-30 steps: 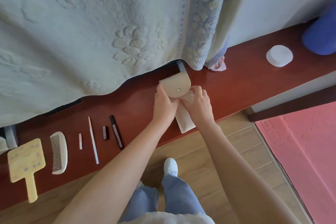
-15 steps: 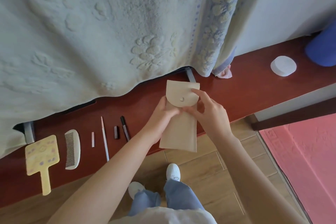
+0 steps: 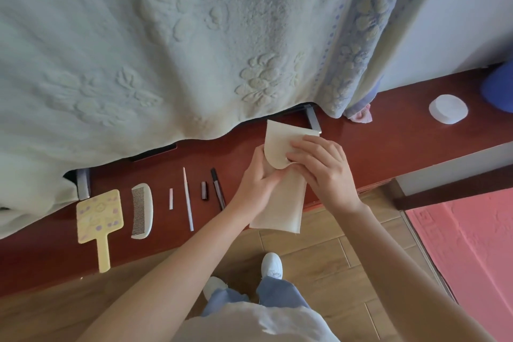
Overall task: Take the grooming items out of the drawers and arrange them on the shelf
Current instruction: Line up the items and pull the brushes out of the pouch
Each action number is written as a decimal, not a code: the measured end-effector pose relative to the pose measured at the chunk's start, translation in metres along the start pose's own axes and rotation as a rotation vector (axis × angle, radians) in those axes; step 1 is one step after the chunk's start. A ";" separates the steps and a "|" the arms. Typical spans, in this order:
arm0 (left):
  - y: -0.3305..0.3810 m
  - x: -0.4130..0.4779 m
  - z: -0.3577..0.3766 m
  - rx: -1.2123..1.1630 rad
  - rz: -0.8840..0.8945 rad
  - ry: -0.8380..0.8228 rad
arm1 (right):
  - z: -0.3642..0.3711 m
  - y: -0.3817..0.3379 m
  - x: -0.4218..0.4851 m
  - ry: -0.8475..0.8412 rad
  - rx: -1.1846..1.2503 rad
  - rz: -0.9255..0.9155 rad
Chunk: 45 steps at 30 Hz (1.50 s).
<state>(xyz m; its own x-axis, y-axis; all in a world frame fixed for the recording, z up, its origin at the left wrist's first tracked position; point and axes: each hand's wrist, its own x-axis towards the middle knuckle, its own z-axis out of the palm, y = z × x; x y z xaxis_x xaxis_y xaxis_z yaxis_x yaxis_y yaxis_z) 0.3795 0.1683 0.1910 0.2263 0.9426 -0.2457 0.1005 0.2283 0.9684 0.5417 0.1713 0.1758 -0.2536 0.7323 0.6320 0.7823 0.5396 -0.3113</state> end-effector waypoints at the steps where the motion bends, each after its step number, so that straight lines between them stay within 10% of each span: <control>1: -0.003 -0.001 -0.001 -0.008 -0.010 -0.004 | 0.002 -0.004 0.000 0.001 0.010 0.029; 12: -0.021 -0.013 -0.004 -0.014 -0.198 -0.065 | 0.001 -0.008 0.043 0.156 0.103 0.559; 20: -0.023 -0.011 -0.008 0.017 -0.199 0.022 | 0.002 -0.005 0.027 -0.122 0.073 0.367; 45: -0.014 -0.011 0.006 0.291 0.057 -0.013 | -0.026 -0.007 0.019 -0.507 0.333 0.728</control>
<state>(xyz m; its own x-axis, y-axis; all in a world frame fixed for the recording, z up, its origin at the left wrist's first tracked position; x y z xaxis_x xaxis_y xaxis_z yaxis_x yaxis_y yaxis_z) 0.3816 0.1528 0.1795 0.2519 0.9483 -0.1934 0.3599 0.0937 0.9283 0.5464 0.1705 0.2080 -0.0459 0.9866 -0.1565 0.6627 -0.0871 -0.7438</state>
